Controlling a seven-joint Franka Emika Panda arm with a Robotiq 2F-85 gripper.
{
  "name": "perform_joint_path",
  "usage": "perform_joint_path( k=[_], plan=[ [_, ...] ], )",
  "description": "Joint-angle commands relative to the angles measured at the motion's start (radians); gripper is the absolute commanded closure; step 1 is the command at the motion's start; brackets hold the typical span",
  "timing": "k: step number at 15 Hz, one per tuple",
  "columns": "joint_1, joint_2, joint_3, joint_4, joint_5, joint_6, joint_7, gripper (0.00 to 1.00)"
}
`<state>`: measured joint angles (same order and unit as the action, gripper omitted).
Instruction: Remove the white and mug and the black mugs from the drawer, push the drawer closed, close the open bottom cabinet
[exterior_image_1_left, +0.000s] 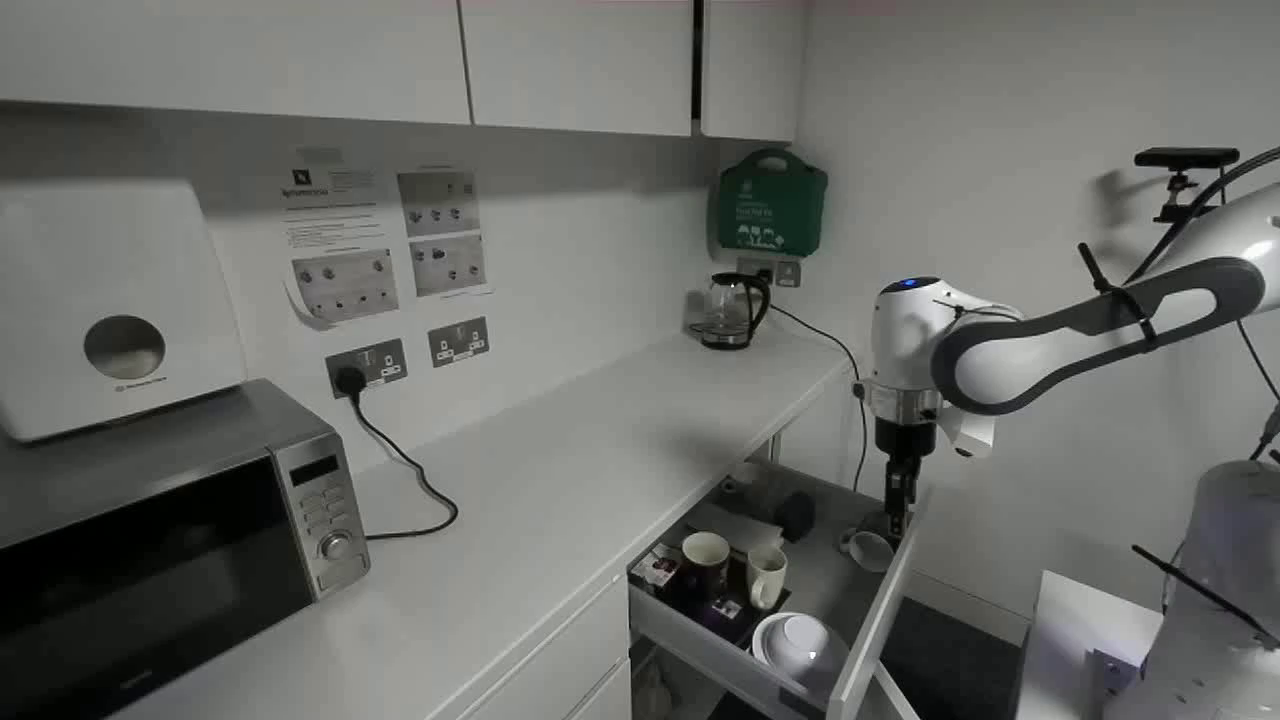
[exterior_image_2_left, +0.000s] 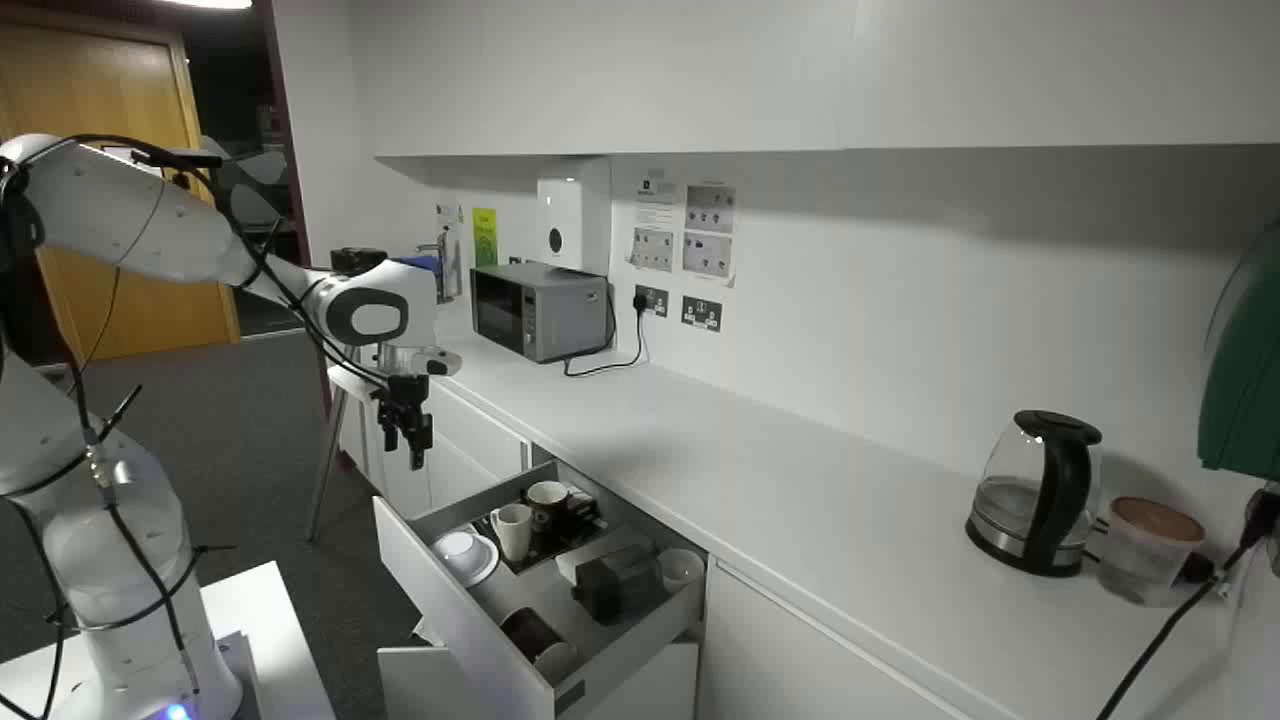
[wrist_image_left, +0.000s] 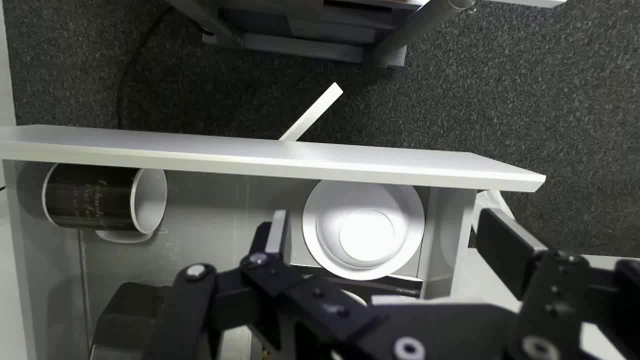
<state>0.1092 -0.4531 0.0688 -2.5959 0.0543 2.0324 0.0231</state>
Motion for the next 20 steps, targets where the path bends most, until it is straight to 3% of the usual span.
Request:
perform_joint_path(
  k=[1, 5, 8, 15, 20],
  plan=[
    [-0.005, 0.0, 0.005, 0.001, 0.002, -0.002, -0.002, 0.0],
    [-0.005, 0.0, 0.005, 0.001, 0.002, -0.002, -0.002, 0.0],
    [-0.003, 0.031, -0.005, 0.015, 0.044, 0.086, 0.012, 0.0],
    [-0.036, 0.186, 0.016, 0.057, 0.144, 0.419, 0.24, 0.0],
    [-0.098, 0.346, 0.048, 0.106, 0.005, 0.635, 0.466, 0.0]
  ],
)
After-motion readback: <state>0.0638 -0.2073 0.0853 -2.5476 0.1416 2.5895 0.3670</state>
